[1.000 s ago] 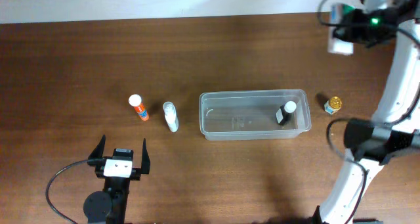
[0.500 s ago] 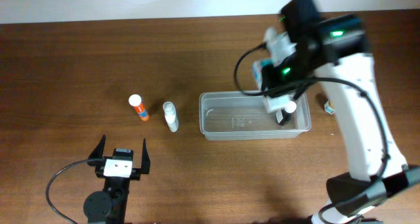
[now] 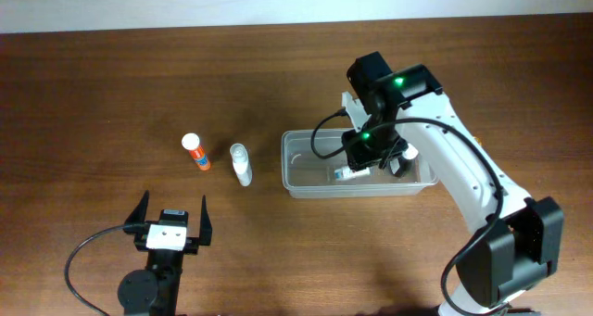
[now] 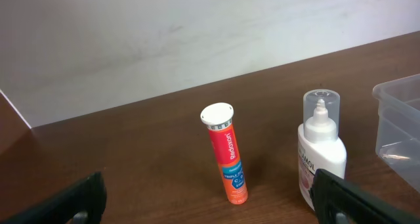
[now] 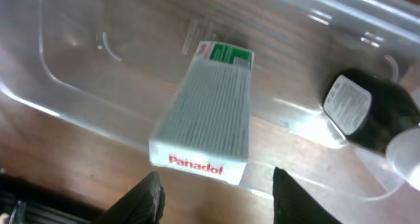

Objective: Pack container
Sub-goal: 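Lift the Panadol box and lower it upright into the container, then move the right gripper to the gold-lidded jar and grasp it, then carry the jar into the container beside the box and release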

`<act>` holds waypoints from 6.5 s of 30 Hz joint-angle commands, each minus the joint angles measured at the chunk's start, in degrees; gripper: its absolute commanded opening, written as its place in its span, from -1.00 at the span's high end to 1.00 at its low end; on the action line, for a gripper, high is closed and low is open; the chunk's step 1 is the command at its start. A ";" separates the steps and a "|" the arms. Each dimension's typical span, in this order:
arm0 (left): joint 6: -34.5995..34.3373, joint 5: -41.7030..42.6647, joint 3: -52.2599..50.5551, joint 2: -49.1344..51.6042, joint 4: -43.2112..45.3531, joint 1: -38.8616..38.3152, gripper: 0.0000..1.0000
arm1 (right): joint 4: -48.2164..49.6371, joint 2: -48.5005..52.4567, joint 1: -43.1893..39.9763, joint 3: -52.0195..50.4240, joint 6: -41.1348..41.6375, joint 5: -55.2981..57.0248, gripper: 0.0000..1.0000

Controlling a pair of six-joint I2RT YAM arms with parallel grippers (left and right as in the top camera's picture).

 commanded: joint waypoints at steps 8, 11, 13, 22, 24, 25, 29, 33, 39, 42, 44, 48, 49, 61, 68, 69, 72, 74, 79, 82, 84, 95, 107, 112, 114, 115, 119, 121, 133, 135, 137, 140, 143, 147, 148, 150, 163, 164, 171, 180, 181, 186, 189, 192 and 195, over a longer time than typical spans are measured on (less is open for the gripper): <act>0.68 0.81 -0.24 -0.28 -0.11 0.33 -0.99 | 2.36 -0.35 -0.98 1.75 1.46 5.88 0.07; 0.68 0.81 -0.24 -0.28 -0.09 0.33 -1.00 | -2.01 -0.83 -2.78 6.14 4.57 10.60 0.07; 0.68 0.81 -0.24 -0.28 -0.11 0.33 -1.00 | -5.03 -1.75 -5.18 9.86 5.95 10.38 0.07; 0.68 0.79 -0.24 -0.28 -0.11 0.33 -0.99 | -14.36 -5.79 -6.86 11.80 1.88 -5.77 0.56; 0.68 0.79 -0.24 -0.28 -0.11 0.33 -0.99 | -14.36 -5.77 -4.57 10.19 1.90 -5.77 0.74; 0.68 0.79 -0.24 -0.28 -0.11 0.33 -0.99 | -14.36 -5.75 -3.58 9.42 2.10 -5.75 0.79; 0.68 0.79 -0.24 -0.28 -0.11 0.33 -0.99 | -13.46 -5.75 -0.31 5.86 3.74 -5.33 0.92; 0.68 0.81 -0.24 -0.28 -0.09 0.33 -1.00 | -9.07 -5.73 0.94 1.25 6.78 -4.13 0.92; 0.68 0.79 -0.24 -0.28 -0.09 0.33 -0.99 | -2.51 -5.68 1.01 -5.53 7.78 -4.31 0.92; 0.68 0.81 -0.24 -0.28 -0.11 0.33 -0.99 | 0.20 -5.68 1.03 -7.21 8.20 -4.33 0.92; 0.68 0.79 -0.24 -0.28 -0.09 0.33 -0.99 | 1.92 -5.68 1.03 -8.83 8.28 -4.33 0.92; 0.68 0.81 -0.24 -0.28 -0.09 0.33 -0.99 | 4.92 -5.35 1.01 -11.63 8.63 -4.31 0.92; 0.68 0.79 -0.24 -0.28 -0.09 0.33 -0.99 | 5.68 -5.35 1.01 -12.22 8.63 -4.31 0.92; 0.68 0.79 -0.24 -0.28 -0.09 0.33 -0.99 | 9.18 -5.03 1.01 -14.25 8.63 -4.28 0.92; 0.68 0.81 -0.24 -0.28 -0.09 0.33 -0.99 | 2.82 -7.30 -0.59 -6.03 8.59 0.31 0.91; 0.68 0.81 -0.24 -0.28 -0.09 0.33 -0.99 | 0.81 -7.78 -1.40 -3.52 8.59 2.03 0.90; 0.68 0.81 -0.24 -0.28 -0.09 0.33 -0.99 | -4.96 -9.01 -5.03 4.57 8.59 8.04 0.67; 0.68 0.79 -0.24 -0.28 -0.11 0.33 -0.99 | -8.92 -9.68 -9.29 10.08 8.59 11.67 0.17; 0.68 0.81 -0.24 -0.28 -0.09 0.33 -0.99 | -14.60 -10.95 -24.94 14.16 7.96 12.35 -0.29; 0.68 0.81 -0.24 -0.28 -0.09 0.33 -0.99 | -14.01 -10.69 -32.11 11.76 5.03 9.16 -0.29; 0.68 0.79 -0.24 -0.28 -0.09 0.33 -0.99 | -13.22 -10.62 -34.75 9.75 2.01 6.84 -0.30; 0.68 0.79 -0.24 -0.28 -0.11 0.33 -0.99 | 3.48 -9.44 -38.75 -1.81 -5.33 4.50 -0.70; 0.68 0.79 -0.24 -0.28 -0.09 0.33 -0.99 | 12.83 5.44 -38.75 -4.24 3.50 4.55 -0.64; 0.68 0.79 -0.24 -0.28 -0.09 0.33 -0.99 | 15.17 8.76 -38.82 -4.22 3.65 4.52 -0.62; 0.68 0.79 -0.24 -0.28 -0.09 0.33 -0.99 | 16.06 9.79 -38.80 -4.22 3.91 4.57 -0.61; 0.68 0.79 -0.24 -0.28 -0.09 0.33 -0.99 | 16.59 10.23 -38.82 -4.22 4.37 4.55 -0.61; 0.68 0.79 -0.24 -0.28 -0.09 0.33 -1.00 | 18.40 12.26 -38.80 -4.22 5.16 4.94 -0.52; 0.68 0.79 -0.24 -0.28 -0.09 0.33 -0.99 | 18.78 12.68 -38.82 -4.22 5.16 4.98 -0.52; 0.68 0.79 -0.24 -0.28 -0.11 0.33 -0.99 | 19.87 15.72 -38.86 -4.24 5.16 8.07 -0.47; 0.68 0.79 -0.24 -0.28 -0.11 0.33 -0.99 | 20.81 15.78 -38.93 -4.24 5.22 7.98 -0.46; 0.68 0.79 -0.24 -0.28 -0.11 0.33 -0.99 | 21.29 15.78 -39.12 -4.24 5.29 7.98 -0.46; 0.68 0.79 -0.24 -0.28 -0.09 0.33 -0.99 | 21.33 16.15 -39.54 -4.24 5.38 7.96 -0.44; 0.68 0.79 -0.24 -0.28 -0.09 0.33 -0.99 | 20.74 16.68 -39.91 -4.28 5.35 7.80 -0.43; 0.68 0.79 -0.24 -0.28 -0.09 0.33 -0.99 | 20.57 17.79 -39.93 -4.31 5.35 7.78 -0.35; 0.68 0.81 -0.24 -0.28 -0.11 0.33 -0.99 | 20.59 17.92 -39.93 -4.31 5.35 7.80 -0.32; 0.68 0.81 -0.24 -0.28 -0.09 0.33 -0.99 | 20.70 18.32 -39.93 -4.31 5.35 7.82 -0.29; 0.68 0.81 -0.24 -0.28 -0.09 0.33 -1.00 | 21.59 18.40 -39.93 -4.28 5.35 7.96 0.31; 0.68 0.79 -0.24 -0.28 -0.09 0.33 -0.99 | 21.59 18.40 -39.93 -4.28 5.35 7.96 0.33; 0.68 0.81 -0.24 -0.28 -0.11 0.33 -0.99 | 21.66 18.40 -39.93 -4.26 5.33 7.98 0.41; 0.68 0.81 -0.24 -0.28 -0.09 0.33 -0.99 | 11.67 17.88 -39.93 4.13 5.33 7.69 0.42; 0.68 0.79 -0.24 -0.28 -0.11 0.33 -1.00 | 9.86 17.59 -39.93 5.57 5.31 7.52 0.41; 0.68 0.79 -0.24 -0.28 -0.09 0.33 -0.99 | 1.18 15.30 -39.87 12.92 4.87 3.93 0.43; 0.68 0.81 -0.24 -0.28 -0.11 0.33 -0.99 | -3.56 13.49 -39.74 16.81 3.61 0.35 0.49; 0.68 0.79 -0.24 -0.28 -0.11 0.33 -0.99 | -6.80 11.43 -39.26 19.30 3.37 -0.50 0.50; 0.68 0.79 -0.24 -0.28 -0.11 0.33 -0.99 | -9.75 8.66 -38.29 20.63 3.08 -0.46 0.48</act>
